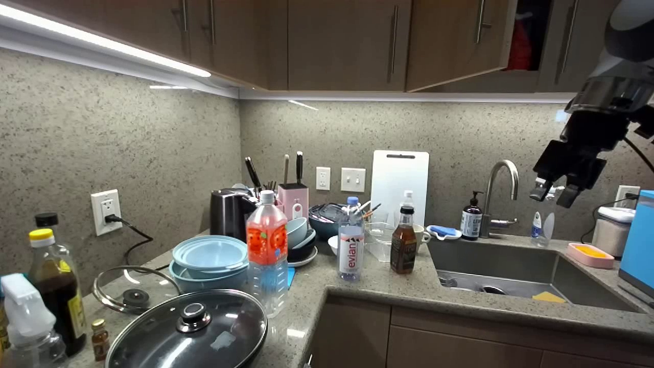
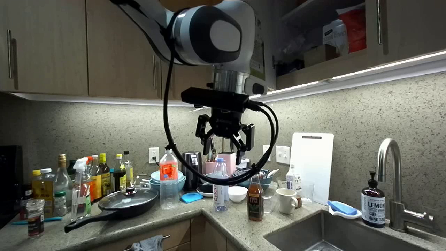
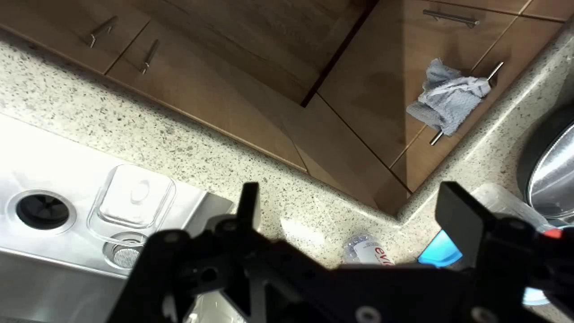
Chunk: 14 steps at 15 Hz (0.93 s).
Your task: Close the top cupboard
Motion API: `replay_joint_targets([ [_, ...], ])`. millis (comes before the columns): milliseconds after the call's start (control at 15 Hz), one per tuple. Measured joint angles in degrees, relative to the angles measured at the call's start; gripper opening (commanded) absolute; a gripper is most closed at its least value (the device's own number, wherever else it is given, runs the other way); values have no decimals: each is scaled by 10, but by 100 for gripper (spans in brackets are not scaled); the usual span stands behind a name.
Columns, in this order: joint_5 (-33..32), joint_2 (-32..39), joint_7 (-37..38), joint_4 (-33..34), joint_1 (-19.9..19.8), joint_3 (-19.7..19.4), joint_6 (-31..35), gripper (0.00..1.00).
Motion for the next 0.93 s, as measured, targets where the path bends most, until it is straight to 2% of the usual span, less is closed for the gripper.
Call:
replay_joint_targets([
  [200, 0, 0, 0, 0, -1, 3, -1, 100],
  [333, 0, 0, 1, -4, -1, 26, -1, 100],
  [533, -5, 0, 11, -20, 7, 92, 0, 100],
  [800, -21, 0, 45, -36, 43, 185, 16, 100],
  [933, -25, 0, 59, -36, 54, 206, 18, 100],
])
